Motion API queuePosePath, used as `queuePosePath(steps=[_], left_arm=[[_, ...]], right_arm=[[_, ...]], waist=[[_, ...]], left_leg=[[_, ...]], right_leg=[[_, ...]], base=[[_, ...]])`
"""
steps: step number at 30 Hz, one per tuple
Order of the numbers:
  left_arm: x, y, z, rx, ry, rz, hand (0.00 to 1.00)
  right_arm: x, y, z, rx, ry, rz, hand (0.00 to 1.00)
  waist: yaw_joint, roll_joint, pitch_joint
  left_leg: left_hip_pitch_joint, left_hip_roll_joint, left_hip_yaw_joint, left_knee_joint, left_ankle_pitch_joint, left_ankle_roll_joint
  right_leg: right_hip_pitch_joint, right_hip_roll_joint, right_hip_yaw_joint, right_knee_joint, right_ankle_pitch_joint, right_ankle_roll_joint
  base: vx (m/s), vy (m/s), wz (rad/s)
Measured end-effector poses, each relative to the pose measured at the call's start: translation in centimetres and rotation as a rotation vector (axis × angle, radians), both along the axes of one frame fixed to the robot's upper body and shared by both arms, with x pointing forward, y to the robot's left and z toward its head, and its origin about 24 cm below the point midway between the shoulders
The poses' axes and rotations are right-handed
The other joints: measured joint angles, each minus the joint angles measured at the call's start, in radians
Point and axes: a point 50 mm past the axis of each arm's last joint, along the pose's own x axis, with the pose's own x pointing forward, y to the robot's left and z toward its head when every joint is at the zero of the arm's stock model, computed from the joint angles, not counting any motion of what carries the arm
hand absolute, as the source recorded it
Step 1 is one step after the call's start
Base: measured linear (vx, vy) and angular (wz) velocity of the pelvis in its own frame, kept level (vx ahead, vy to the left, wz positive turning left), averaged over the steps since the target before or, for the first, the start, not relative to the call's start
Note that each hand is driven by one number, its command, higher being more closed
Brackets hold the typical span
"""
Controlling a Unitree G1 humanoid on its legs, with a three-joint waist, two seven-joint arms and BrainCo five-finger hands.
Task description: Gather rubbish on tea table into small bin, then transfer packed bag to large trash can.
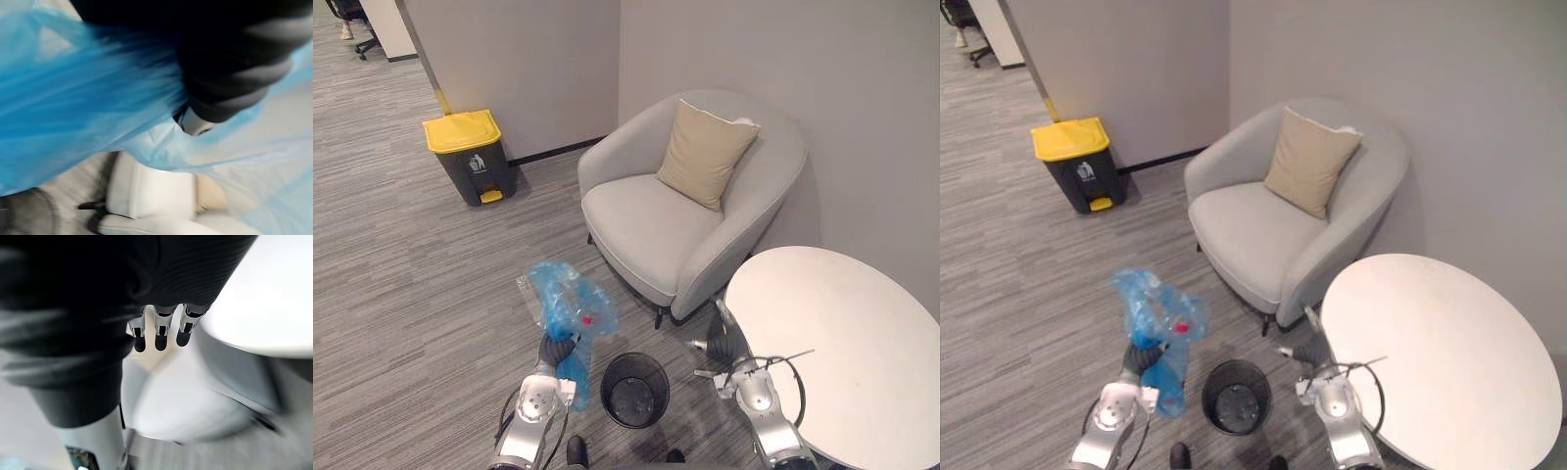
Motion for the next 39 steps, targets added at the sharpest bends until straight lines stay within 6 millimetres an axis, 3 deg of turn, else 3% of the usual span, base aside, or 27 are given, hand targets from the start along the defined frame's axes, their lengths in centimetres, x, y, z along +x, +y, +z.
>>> queuePosePath(steps=[3,9,15,19,21,24,25,26,27,29,30,31,33,35,36,39], left_arm=[[-1.4,0.8,-1.7,-0.029,0.1,0.057,1.0],[-4.4,2.0,-4.2,-0.084,0.248,0.161,1.0],[-5.9,1.7,-5.5,-0.117,0.329,0.194,1.0],[-5.3,1.7,-5.4,-0.13,0.314,0.204,1.0],[-4.2,1.5,-4.9,-0.137,0.283,0.199,1.0],[-3.0,1.2,-4.1,-0.147,0.229,0.197,1.0],[-3.0,1.2,-3.9,-0.145,0.213,0.201,1.0],[-3.1,1.3,-3.8,-0.142,0.205,0.205,1.0],[-2.9,1.3,-3.6,-0.142,0.192,0.214,1.0],[-2.6,0.7,-3.4,-0.169,0.178,0.226,1.0],[-2.7,-0.1,-3.6,-0.192,0.183,0.227,1.0],[-2.8,-1.0,-3.8,-0.217,0.196,0.212,1.0],[-3.3,-1.7,-4.1,-0.224,0.213,0.198,1.0],[-3.4,-2.0,-4.1,-0.226,0.22,0.182,1.0],[-3.0,-2.1,-4.0,-0.227,0.212,0.177,1.0],[-2.4,-2.5,-3.8,-0.226,0.2,0.152,1.0]], right_arm=[[-1.9,-0.9,-2.5,0.049,0.144,-0.068,0.0],[-4.2,-1.5,-4.9,0.087,0.294,-0.157,0.0],[-3.1,-1.8,-4.8,0.082,0.294,-0.185,0.0],[-2.0,-1.1,-4.5,0.086,0.279,-0.187,0.0],[-2.3,-1.0,-4.7,0.083,0.293,-0.188,0.0],[-3.3,0.0,-5.3,0.103,0.324,-0.186,0.0],[-3.5,0.6,-5.3,0.111,0.328,-0.171,0.0],[-3.4,0.9,-5.3,0.113,0.323,-0.163,0.0],[-2.9,0.9,-4.9,0.113,0.297,-0.162,0.0],[-1.9,0.5,-4.3,0.094,0.256,-0.169,0.0],[-1.2,0.3,-3.7,0.086,0.224,-0.172,0.0],[-0.7,-0.1,-3.4,0.077,0.205,-0.181,0.0],[-1.6,-0.3,-3.8,0.072,0.228,-0.201,0.0],[-1.7,-0.6,-3.9,0.061,0.229,-0.22,0.0],[-1.4,-0.5,-3.7,0.062,0.22,-0.228,0.0],[-1.5,-1.5,-3.7,0.044,0.222,-0.255,0.0]], waist=[[0.005,0.003,0.004],[0.008,0.004,0.022],[0.017,0.014,0.092],[0.023,0.002,0.134],[0.022,-0.009,0.147],[0.023,-0.009,0.159],[0.029,-0.025,0.152],[0.038,-0.034,0.147],[0.059,-0.048,0.145],[0.076,-0.043,0.146],[0.092,-0.02,0.155],[0.087,0.021,0.171],[0.081,0.04,0.172],[0.07,0.048,0.173],[0.069,0.043,0.177],[0.067,0.041,0.176]], left_leg=[[0.017,-0.006,0.0,0.0,-0.005,0.0],[0.044,-0.011,0.005,0.0,-0.016,0.003],[0.075,-0.011,0.045,0.006,-0.023,0.007],[0.04,-0.013,0.072,0.024,-0.025,0.014],[-0.033,-0.004,0.061,0.13,-0.06,0.043],[-0.076,0.01,0.012,0.225,-0.085,0.052],[-0.106,0.007,-0.017,0.266,-0.099,0.053],[-0.124,0.004,-0.026,0.283,-0.101,0.051],[-0.164,0.003,-0.036,0.318,-0.101,0.044],[-0.218,0.022,-0.065,0.332,-0.077,0.015],[-0.244,0.036,-0.082,0.322,-0.048,0.004],[-0.249,0.056,-0.123,0.289,-0.01,0.004],[-0.229,0.059,-0.155,0.209,0.014,0.008],[-0.223,0.069,-0.145,0.144,-0.038,-0.015],[-0.245,0.077,-0.101,0.162,-0.052,0.0],[-0.277,0.052,-0.023,0.389,-0.07,0.015]], right_leg=[[0.018,-0.002,-0.002,0.002,-0.003,0.005],[0.039,-0.006,0.003,0.004,-0.015,0.002],[0.03,-0.009,0.047,0.033,-0.019,0.003],[-0.061,-0.024,0.077,0.153,-0.05,0.004],[-0.12,-0.038,0.093,0.234,-0.051,0.012],[-0.162,-0.057,0.153,0.63,-0.212,0.028],[-0.145,-0.053,0.181,0.716,-0.243,0.037],[-0.135,-0.051,0.197,0.723,-0.255,0.041],[-0.122,-0.043,0.218,0.678,-0.309,0.044],[-0.09,-0.015,0.194,0.544,-0.374,-0.004],[-0.082,0.01,0.173,0.486,-0.397,-0.035],[-0.075,0.042,0.13,0.472,-0.374,-0.047],[-0.075,0.06,0.084,0.475,-0.373,-0.058],[-0.076,0.059,0.03,0.45,-0.351,-0.09],[-0.08,0.047,0.002,0.43,-0.329,-0.111],[-0.089,0.001,-0.073,0.388,-0.283,-0.12]], base=[[0.08,-0.001,0.01],[0.07,-0.008,-0.03],[0.01,0.001,-0.2],[-0.05,0.026,-0.23],[-0.08,0.03,0.18],[-0.04,-0.036,0.57],[-0.07,-0.157,0.63],[-0.14,-0.236,0.47],[-0.17,-0.237,0.33],[-0.2,-0.238,0.2],[-0.24,-0.204,0.31],[-0.25,-0.194,0.42],[-0.26,-0.178,0.7],[-0.2,-0.129,0.74],[-0.14,-0.042,0.63],[-0.1,-0.002,0.67]])
